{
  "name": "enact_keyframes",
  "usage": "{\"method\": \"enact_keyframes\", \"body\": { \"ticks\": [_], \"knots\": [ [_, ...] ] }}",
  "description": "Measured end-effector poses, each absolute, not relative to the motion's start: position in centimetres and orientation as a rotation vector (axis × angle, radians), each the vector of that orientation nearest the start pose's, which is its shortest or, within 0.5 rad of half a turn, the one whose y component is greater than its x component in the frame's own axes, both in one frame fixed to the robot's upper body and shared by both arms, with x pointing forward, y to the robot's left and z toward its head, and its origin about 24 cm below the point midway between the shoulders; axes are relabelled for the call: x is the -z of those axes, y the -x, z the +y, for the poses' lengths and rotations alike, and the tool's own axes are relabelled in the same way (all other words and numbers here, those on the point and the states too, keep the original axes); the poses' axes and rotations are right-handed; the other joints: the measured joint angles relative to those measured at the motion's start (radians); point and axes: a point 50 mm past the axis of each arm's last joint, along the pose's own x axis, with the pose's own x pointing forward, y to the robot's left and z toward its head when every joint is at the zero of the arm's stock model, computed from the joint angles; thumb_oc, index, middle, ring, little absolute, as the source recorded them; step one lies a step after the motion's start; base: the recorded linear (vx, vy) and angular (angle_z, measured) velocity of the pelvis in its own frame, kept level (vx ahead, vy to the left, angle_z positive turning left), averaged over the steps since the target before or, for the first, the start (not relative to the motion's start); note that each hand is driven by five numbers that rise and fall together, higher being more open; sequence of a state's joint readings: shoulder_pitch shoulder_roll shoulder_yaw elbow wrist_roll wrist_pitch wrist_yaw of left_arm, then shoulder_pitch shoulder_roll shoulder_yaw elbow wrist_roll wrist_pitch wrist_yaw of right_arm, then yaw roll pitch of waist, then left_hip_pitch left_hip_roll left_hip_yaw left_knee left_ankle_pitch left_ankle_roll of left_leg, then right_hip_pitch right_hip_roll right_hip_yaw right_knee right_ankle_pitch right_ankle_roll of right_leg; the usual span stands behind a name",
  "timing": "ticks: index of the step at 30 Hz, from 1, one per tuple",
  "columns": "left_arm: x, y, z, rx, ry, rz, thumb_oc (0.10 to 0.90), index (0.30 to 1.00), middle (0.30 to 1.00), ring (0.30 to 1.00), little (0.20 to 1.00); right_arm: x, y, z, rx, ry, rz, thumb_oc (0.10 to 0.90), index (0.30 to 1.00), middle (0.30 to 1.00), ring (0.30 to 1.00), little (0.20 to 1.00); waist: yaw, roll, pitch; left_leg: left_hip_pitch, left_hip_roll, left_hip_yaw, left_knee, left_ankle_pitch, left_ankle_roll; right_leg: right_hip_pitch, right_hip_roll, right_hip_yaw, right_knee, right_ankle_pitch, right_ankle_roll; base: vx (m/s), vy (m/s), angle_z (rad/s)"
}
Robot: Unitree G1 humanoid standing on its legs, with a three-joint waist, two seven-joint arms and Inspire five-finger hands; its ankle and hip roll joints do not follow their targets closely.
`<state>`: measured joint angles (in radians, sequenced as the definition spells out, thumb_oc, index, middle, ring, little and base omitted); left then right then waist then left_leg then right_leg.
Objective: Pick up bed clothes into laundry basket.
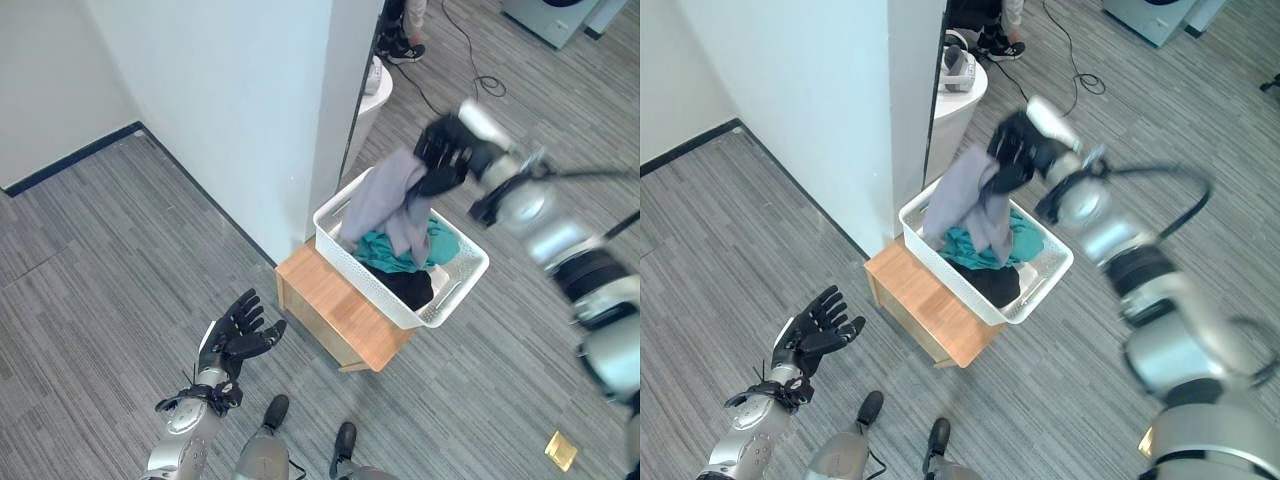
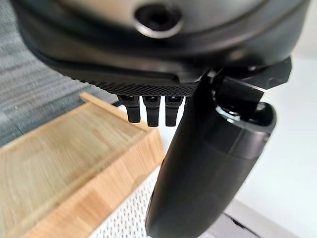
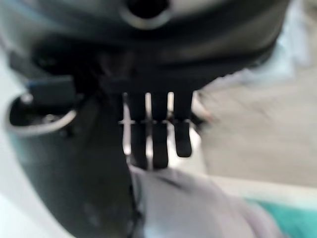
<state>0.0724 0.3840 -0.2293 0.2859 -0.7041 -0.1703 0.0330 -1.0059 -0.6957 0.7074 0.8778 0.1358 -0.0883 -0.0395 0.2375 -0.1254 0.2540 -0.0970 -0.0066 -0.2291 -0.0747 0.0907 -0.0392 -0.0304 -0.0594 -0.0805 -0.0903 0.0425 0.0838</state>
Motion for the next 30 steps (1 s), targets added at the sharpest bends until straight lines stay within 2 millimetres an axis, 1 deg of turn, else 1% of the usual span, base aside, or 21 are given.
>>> {"method": "enact_keyframes", "body": {
  "ticks": [1, 2, 3, 4, 6, 8, 14, 22, 25, 27, 29, 30],
  "knots": [
    [2.5, -22.0, 20.6, -0.044, 0.283, 0.271, 0.8, 0.9, 0.9, 0.9, 0.9, -15.3, -39.7, -22.2, -0.093, 0.932, 0.005, 0.4, 0.3, 0.3, 0.3, 0.3, 0.004, 0.001, 0.0, -0.001, -0.002, -0.002, 0.0, 0.0, 0.0, 0.0, -0.002, -0.002, 0.0, 0.0, 0.0, -0.01, 0.037, 0.04],
    [2.8, -21.9, 20.8, -0.052, 0.279, 0.284, 0.8, 0.9, 0.9, 0.9, 0.9, -13.0, -39.3, -22.4, -0.107, 0.93, 0.078, 0.4, 0.3, 0.3, 0.3, 0.3, 0.016, 0.005, 0.003, -0.003, -0.004, -0.002, 0.0, 0.0, 0.0, -0.001, -0.005, -0.003, 0.0, -0.001, 0.001, 0.0, 0.025, 0.05],
    [3.0, -21.8, 20.8, -0.058, 0.28, 0.293, 0.8, 0.9, 0.9, 0.9, 0.9, -11.2, -38.9, -22.5, -0.116, 0.922, 0.127, 0.4, 0.3, 0.3, 0.3, 0.3, 0.021, 0.012, 0.008, -0.003, -0.008, -0.002, 0.0, 0.0, 0.0, -0.001, -0.008, -0.004, 0.0, -0.002, 0.002, -0.01, 0.048, 0.04],
    [3.2, -21.7, 20.8, -0.058, 0.281, 0.298, 0.8, 0.9, 0.9, 0.9, 0.9, -9.9, -38.5, -22.7, -0.109, 0.901, 0.174, 0.4, 0.3, 0.3, 0.3, 0.3, 0.02, 0.019, 0.013, -0.002, -0.011, -0.003, 0.0, 0.0, 0.0, 0.001, -0.011, -0.005, 0.0, -0.002, 0.003, -0.01, 0.032, 0.05],
    [3.3, -21.8, 20.7, -0.059, 0.28, 0.304, 0.8, 0.9, 0.9, 0.9, 0.9, -8.1, -38.0, -23.1, -0.081, 0.875, 0.241, 0.4, 0.3, 0.3, 0.3, 0.3, 0.021, 0.037, 0.024, -0.001, -0.017, -0.005, 0.0, 0.0, 0.0, 0.005, -0.016, -0.01, 0.0, -0.002, 0.004, -0.01, 0.035, 0.05],
    [3.2, -22.0, 20.8, -0.061, 0.28, 0.298, 0.8, 0.9, 0.9, 0.9, 0.9, -7.2, -37.7, -23.4, -0.065, 0.878, 0.279, 0.4, 0.3, 0.3, 0.3, 0.3, 0.02, 0.049, 0.032, -0.004, -0.019, -0.009, 0.0, 0.001, 0.0, 0.004, -0.018, -0.016, 0.0, -0.002, 0.005, -0.01, 0.021, 0.07],
    [2.9, -22.6, 20.4, -0.048, 0.284, 0.284, 0.8, 0.9, 0.9, 0.9, 0.9, -6.5, -37.3, -24.8, -0.006, 0.887, 0.332, 0.4, 0.3, 0.3, 0.3, 0.3, 0.023, 0.055, 0.035, -0.007, -0.02, -0.03, 0.001, 0.002, -0.002, 0.009, -0.018, -0.037, -0.001, -0.006, 0.009, 0.01, 0.009, 0.1],
    [2.8, -22.8, 20.0, -0.042, 0.296, 0.277, 0.8, 0.9, 0.9, 0.9, 0.9, -6.1, -36.5, -27.3, 0.107, 0.837, 0.399, 0.4, 0.3, 0.3, 0.3, 0.3, 0.029, 0.082, 0.038, -0.009, -0.029, -0.043, 0.002, 0.003, -0.002, 0.014, -0.026, -0.052, -0.001, -0.01, 0.015, 0.03, 0.008, 0.06],
    [2.9, -22.8, 19.7, -0.027, 0.294, 0.283, 0.8, 0.9, 0.9, 0.9, 0.9, -6.0, -35.9, -28.9, 0.186, 0.79, 0.436, 0.4, 0.3, 0.3, 0.3, 0.3, 0.031, 0.094, 0.035, -0.01, -0.033, -0.05, 0.002, 0.005, -0.005, 0.016, -0.032, -0.057, -0.001, -0.013, 0.019, 0.03, 0.006, 0.07],
    [2.9, -22.8, 19.2, -0.006, 0.293, 0.287, 0.8, 0.9, 0.9, 0.9, 0.9, -6.1, -35.3, -30.6, 0.241, 0.78, 0.465, 0.4, 0.3, 0.3, 0.3, 0.3, 0.031, 0.107, 0.036, -0.012, -0.039, -0.056, 0.002, 0.009, -0.011, 0.017, -0.035, -0.067, -0.001, -0.014, 0.02, 0.02, 0.004, 0.12],
    [2.9, -22.9, 19.0, -0.002, 0.299, 0.288, 0.8, 0.9, 0.9, 0.9, 0.9, -6.4, -34.8, -31.8, 0.282, 0.776, 0.486, 0.4, 0.3, 0.3, 0.3, 0.3, 0.03, 0.118, 0.036, -0.013, -0.044, -0.057, 0.002, 0.011, -0.01, 0.018, -0.039, -0.075, 0.0, -0.014, 0.021, 0.01, 0.008, 0.07],
    [2.9, -22.9, 19.0, -0.004, 0.299, 0.287, 0.8, 0.9, 0.9, 0.9, 0.9, -6.5, -34.7, -32.2, 0.294, 0.78, 0.494, 0.442, 0.364, 0.364, 0.364, 0.364, 0.029, 0.12, 0.036, -0.013, -0.045, -0.057, 0.002, 0.012, -0.009, 0.018, -0.041, -0.078, 0.0, -0.014, 0.021, 0.0, 0.0, 0.0]
  ]
}}
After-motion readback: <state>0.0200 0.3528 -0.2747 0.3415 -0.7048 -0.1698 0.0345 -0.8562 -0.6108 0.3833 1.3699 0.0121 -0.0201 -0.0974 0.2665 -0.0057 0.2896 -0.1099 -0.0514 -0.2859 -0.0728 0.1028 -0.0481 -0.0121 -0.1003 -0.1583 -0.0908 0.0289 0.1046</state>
